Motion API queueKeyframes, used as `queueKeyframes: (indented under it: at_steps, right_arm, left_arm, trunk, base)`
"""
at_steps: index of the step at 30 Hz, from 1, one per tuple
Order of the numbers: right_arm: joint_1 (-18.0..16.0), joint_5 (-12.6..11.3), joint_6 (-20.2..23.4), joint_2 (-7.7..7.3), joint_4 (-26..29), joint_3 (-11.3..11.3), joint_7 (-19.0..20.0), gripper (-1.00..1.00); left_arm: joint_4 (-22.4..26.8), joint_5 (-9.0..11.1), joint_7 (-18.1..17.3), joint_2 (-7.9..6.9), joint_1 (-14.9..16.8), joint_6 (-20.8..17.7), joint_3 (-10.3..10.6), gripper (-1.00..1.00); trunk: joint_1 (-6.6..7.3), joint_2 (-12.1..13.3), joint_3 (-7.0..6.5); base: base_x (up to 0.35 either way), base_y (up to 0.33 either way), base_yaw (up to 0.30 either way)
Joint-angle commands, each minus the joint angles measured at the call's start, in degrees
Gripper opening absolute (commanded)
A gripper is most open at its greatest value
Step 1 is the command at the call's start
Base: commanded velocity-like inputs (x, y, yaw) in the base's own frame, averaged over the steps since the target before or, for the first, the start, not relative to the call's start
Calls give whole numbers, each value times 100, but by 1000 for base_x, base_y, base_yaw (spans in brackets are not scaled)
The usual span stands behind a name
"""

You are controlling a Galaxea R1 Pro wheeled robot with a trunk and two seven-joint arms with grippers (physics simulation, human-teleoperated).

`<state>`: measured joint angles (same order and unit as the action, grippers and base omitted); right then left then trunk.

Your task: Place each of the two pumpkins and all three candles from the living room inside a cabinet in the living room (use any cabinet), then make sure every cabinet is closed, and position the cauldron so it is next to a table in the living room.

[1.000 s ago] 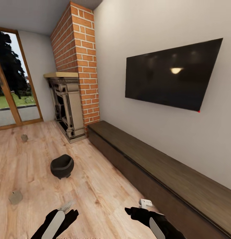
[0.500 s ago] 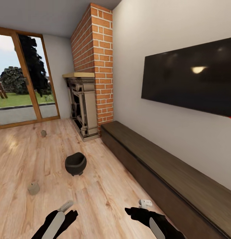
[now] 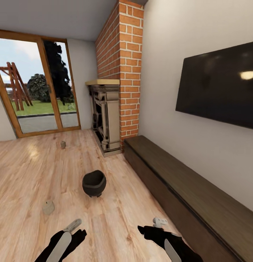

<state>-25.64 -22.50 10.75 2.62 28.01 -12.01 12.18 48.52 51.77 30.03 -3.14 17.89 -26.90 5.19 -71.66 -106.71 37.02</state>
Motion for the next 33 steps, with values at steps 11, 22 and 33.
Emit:
queueKeyframes:
  at_steps: [11,22,33]
  right_arm:
    - [-2,396,-175,12,-226,-4,41,100]
    - [0,375,-182,0,-226,6,30,100]
    - [-2,430,-163,36,-226,5,-11,100]
  left_arm:
    - [8,61,46,-11,4,0,25,100]
    - [0,62,46,-3,4,0,26,100]
    - [-7,62,46,-2,4,5,26,100]
  trunk:
    - [-3,-3,6]
    - [-3,-3,-11]
    - [-3,-3,-12]
  base:
    - [146,0,17]
    - [3,0,0]
    - [124,0,166]
